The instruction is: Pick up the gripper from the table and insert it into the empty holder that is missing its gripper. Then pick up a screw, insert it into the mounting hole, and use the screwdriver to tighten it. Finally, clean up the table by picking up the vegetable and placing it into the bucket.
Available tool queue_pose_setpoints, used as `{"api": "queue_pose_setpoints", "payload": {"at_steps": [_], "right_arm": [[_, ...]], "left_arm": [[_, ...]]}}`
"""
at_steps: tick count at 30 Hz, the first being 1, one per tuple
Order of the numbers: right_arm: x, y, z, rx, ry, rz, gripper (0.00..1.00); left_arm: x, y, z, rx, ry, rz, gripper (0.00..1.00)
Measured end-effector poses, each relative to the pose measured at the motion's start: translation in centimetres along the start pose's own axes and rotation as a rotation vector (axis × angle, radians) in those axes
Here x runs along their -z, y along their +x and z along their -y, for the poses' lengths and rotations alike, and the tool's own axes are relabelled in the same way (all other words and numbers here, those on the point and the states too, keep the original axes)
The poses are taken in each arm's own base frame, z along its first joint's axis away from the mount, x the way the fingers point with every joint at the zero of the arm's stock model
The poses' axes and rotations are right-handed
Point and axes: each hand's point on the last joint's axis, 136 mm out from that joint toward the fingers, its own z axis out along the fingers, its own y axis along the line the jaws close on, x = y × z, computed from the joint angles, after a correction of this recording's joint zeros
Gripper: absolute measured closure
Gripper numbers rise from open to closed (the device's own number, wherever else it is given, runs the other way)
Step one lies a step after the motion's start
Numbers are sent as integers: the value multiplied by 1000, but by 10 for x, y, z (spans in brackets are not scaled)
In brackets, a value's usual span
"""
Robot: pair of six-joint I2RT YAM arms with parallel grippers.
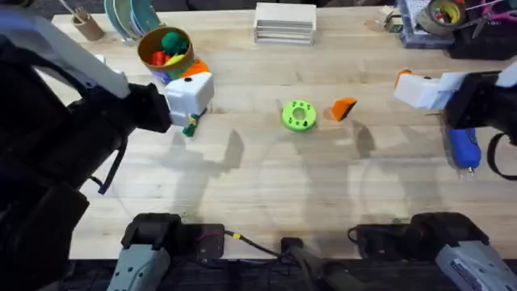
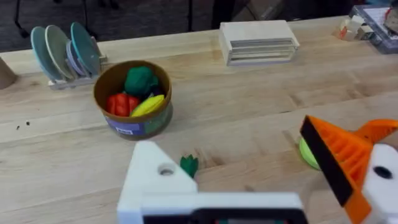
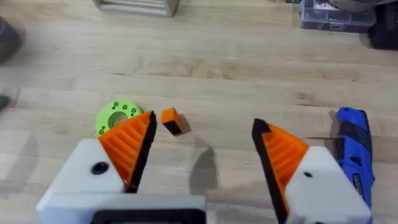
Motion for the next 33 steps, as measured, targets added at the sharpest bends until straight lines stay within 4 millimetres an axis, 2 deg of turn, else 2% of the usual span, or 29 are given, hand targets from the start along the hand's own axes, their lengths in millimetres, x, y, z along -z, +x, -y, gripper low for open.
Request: {"api": "queue_pose_setpoints", "payload": {"at_steps": [6, 15, 18, 27, 33], "right_arm": [[0, 0, 0, 0, 0, 0, 10], [0, 0, 0, 0, 0, 0, 9], [0, 0, 0, 0, 0, 0, 9], [0, 0, 0, 0, 0, 0, 10], [0, 0, 0, 0, 0, 0, 10]], "left_arm": [[11, -8, 10, -29, 27, 51, 8], [43, -43, 26, -120, 63, 255, 8], [46, -52, 28, -142, 69, 337, 8], [32, -24, 38, -201, 135, 523, 8], [30, 1, 47, -222, 186, 551, 8]]}}
